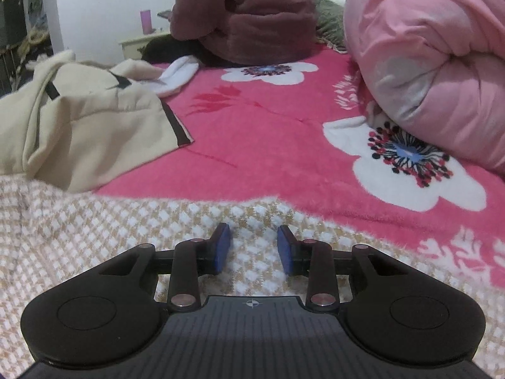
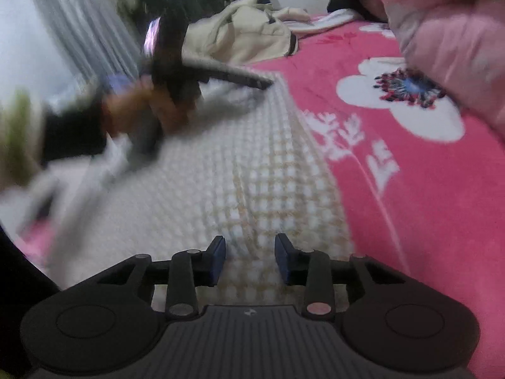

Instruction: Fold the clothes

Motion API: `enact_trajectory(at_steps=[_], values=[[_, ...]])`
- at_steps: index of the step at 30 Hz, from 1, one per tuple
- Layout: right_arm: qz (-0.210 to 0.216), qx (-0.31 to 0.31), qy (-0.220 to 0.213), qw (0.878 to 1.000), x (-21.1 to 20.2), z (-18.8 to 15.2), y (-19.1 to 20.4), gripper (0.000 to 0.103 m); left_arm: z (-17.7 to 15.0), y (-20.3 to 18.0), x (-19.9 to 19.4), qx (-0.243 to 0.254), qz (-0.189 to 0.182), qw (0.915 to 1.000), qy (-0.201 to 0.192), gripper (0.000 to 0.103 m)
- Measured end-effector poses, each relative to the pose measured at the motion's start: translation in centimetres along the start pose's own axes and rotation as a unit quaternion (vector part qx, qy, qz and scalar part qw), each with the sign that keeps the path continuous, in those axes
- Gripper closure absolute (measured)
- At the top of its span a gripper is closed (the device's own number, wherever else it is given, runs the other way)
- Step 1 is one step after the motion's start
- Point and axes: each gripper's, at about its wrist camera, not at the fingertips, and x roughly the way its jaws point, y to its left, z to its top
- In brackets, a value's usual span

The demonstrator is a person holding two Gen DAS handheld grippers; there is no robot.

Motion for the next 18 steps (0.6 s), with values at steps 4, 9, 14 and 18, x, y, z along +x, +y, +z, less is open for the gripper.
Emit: enact_trajectory(at_steps=[4,9,14,18], values=[[0.003,0.028,-0.020,0.999,-1.1,0.2,0.2,0.065,0.2,0.3,-2.5,-0.031,0.006,0.9993,-0.022,0.070],[0.042,0.029,-0.057,0.997,-3.7,-0.3,1.8,0.066,-1.3,-0.8,-8.6,0.008,-0.048,0.9975,-0.051,0.070],[0.001,-0.039,0.025,0.999,-0.5,-1.6,4.1,0.067,-5.8,-4.3,-11.7,0.058,-0.109,0.9924,0.001,0.070],[0.007,-0.022,0.014,1.000,-0.8,-1.1,3.9,0.066,-8.6,-6.5,-11.9,0.082,-0.078,0.9936,0.003,0.070]])
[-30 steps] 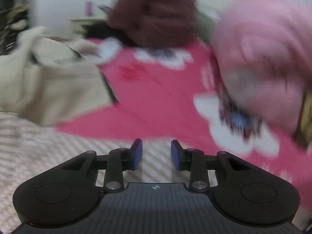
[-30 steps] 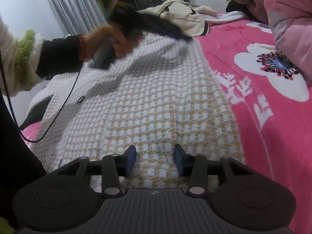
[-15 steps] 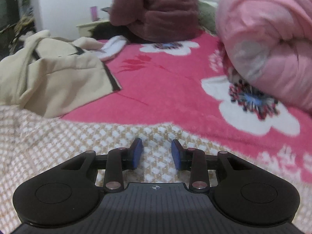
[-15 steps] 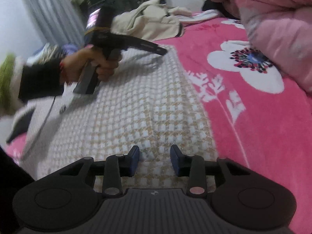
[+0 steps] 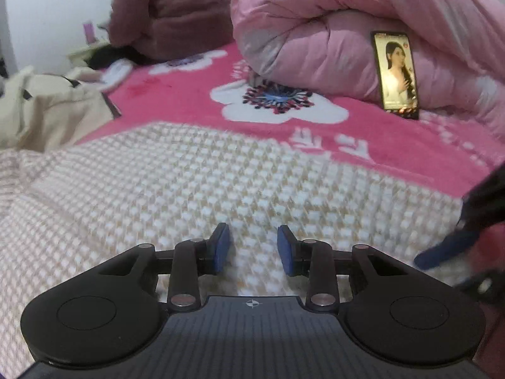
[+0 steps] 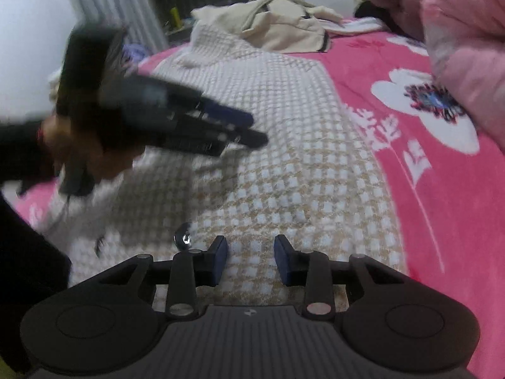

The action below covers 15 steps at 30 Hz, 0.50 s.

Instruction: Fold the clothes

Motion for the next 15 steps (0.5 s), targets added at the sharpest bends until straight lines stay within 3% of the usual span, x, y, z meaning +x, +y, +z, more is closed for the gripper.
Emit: enact_trajectory(at_steps=[4,5,8,11,15], values=[[0.034,0.064,-0.058,0.996,-2.1,0.4,-1.5,0.066,0.7,0.5,-0.6,-0.044,0.007,0.9990,-0.006,0.070],[0.031,0.073,-0.062,0.995,-2.1,0.5,-1.7,0.066,0.7,0.6,-0.7,-0.052,0.009,0.9986,-0.006,0.070],[-0.024,0.064,-0.008,0.998,0.3,0.4,-1.8,0.069,0.6,1.2,-1.0,-0.076,0.021,0.9969,0.001,0.070],[-0.034,0.047,-0.018,0.998,0.1,0.8,-0.8,0.068,0.2,2.3,-2.3,-0.116,0.035,0.9927,0.001,0.070],[-0.010,0.076,-0.069,0.995,-1.5,1.6,-1.0,0.067,-0.7,4.5,-6.6,-0.186,0.063,0.9804,-0.015,0.066]])
